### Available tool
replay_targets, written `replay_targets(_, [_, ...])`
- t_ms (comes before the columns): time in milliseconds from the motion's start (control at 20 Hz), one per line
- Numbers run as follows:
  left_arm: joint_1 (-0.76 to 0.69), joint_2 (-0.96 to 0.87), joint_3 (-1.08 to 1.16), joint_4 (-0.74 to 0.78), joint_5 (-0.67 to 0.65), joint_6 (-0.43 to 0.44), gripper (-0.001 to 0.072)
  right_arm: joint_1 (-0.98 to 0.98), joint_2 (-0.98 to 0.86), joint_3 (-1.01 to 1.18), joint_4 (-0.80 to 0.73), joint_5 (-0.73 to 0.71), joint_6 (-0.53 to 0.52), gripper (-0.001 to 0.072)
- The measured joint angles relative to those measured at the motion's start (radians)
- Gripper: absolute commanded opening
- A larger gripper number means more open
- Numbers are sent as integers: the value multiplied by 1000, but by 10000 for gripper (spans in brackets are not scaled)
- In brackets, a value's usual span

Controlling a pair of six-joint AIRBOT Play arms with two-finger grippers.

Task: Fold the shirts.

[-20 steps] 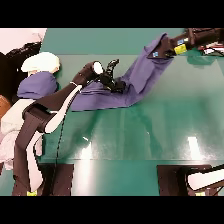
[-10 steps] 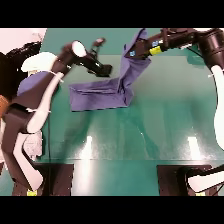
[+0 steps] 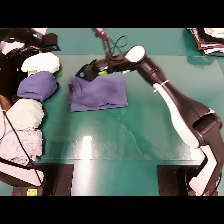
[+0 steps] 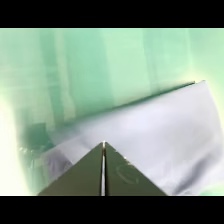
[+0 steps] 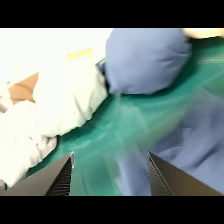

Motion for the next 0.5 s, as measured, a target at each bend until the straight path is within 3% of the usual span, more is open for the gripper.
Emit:
replay_targets(200, [51,42,0,1,-74,7,22,-39,27,-41,-19,55,-8,521])
replay_targets(400, [54,55,-27,2,-124,10,22,-179,130,-179,-155,123,121,522])
replay_targets(450, [48,57,-36,2,-127,11,22,-224,153,-219,-187,132,163,543])
replay_targets(500, [42,57,-44,2,-130,11,22,-268,169,-257,-211,145,196,622])
